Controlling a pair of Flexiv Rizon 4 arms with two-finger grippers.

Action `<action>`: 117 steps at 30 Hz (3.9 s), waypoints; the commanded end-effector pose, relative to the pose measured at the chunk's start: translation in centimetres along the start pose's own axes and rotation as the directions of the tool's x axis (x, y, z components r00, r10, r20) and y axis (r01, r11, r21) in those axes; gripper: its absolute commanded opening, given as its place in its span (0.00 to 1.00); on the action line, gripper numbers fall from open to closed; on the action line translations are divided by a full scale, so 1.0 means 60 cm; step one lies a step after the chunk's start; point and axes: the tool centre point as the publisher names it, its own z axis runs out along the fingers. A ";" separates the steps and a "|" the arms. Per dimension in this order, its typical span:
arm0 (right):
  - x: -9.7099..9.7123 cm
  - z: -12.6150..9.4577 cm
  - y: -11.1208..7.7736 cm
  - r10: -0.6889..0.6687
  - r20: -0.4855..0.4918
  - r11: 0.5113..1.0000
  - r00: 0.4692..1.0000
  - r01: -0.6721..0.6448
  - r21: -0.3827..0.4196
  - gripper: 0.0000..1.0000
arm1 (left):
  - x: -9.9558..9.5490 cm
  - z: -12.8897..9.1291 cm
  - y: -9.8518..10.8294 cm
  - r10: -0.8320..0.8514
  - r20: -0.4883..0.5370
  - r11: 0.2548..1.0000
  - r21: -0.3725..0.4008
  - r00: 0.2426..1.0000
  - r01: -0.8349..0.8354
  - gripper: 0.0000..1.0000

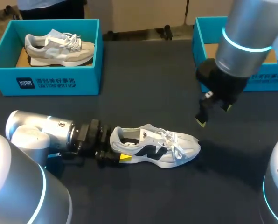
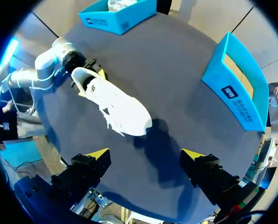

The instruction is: Take the shoe out of the shoebox, open the shoe tongue, remove and reinsert the insole, then place the shoe into the shoebox

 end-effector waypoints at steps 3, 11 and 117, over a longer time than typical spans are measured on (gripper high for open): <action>0.035 0.010 0.061 0.002 0.060 0.990 0.998 -0.010 0.143 1.00 | -0.001 0.000 0.000 0.000 0.000 1.000 0.000 1.000 0.000 0.00; 0.117 0.034 0.120 0.037 0.212 0.981 0.977 -0.076 0.180 1.00 | -0.001 0.000 0.000 0.000 0.000 1.000 0.000 1.000 0.000 0.00; 0.163 0.184 0.124 0.524 0.137 0.843 0.841 -0.535 0.058 0.49 | -0.001 0.000 0.000 0.000 0.000 1.000 0.000 1.000 0.000 0.00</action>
